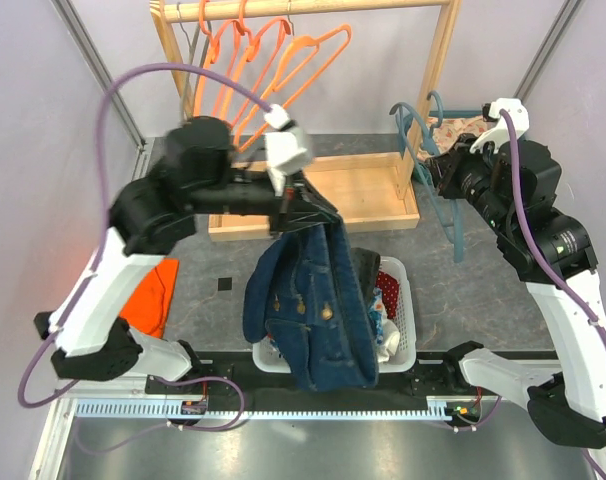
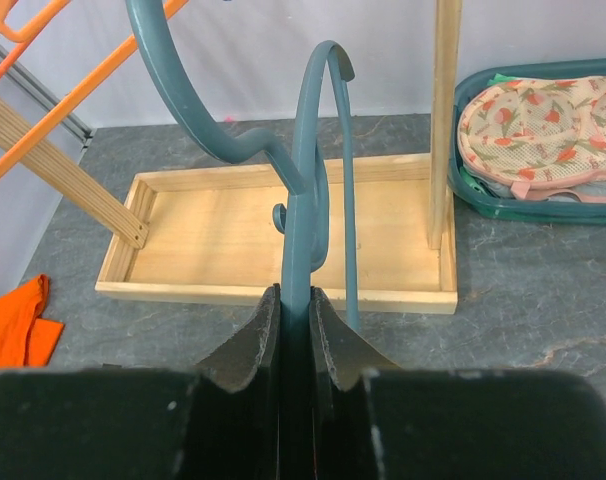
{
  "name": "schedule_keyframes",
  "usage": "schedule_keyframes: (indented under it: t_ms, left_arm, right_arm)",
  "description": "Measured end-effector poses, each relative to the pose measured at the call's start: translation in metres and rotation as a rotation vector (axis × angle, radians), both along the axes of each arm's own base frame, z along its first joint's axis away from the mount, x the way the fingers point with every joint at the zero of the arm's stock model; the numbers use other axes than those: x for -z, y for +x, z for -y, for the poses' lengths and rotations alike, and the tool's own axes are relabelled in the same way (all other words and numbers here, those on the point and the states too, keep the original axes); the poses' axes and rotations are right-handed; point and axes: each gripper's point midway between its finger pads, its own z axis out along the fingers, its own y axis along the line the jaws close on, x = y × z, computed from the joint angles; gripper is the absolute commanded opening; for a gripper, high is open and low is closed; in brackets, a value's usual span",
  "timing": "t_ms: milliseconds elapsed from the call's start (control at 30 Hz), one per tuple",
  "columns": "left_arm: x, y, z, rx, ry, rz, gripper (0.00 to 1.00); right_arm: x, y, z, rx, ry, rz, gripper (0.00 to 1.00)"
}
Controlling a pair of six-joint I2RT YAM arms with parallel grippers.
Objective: Remove the skirt from the hanger
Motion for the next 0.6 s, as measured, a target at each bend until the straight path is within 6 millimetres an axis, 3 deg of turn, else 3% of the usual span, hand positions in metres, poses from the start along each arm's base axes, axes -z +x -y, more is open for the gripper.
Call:
schedule_keyframes:
  t_ms: [133,267,433,600]
  left_arm:
    - [0.044,0.025,0.033,-0.061,0.131,0.03,0.02]
    - [0.064,0.032,0.065,-0.076,0.199,0.081,0.02]
    - [0.091,0.051,0.07,-0.156,0.233,0.12,0.02]
    - [0.167,0.056,0.063,-0.177,0.37,0.078,0.02]
  right_arm:
    - [-0.001,0.003,-0.001,0.004,0.001,0.006,0.0]
    - [0.003,0.009,-0.002,0.007,-0.004,-0.005,0.0]
    - [0.011,0.014,-0.002,0.022,-0.015,-0.02,0.0]
    - [0.012,0.017,-0.001,0.03,-0.016,-0.02,0.0]
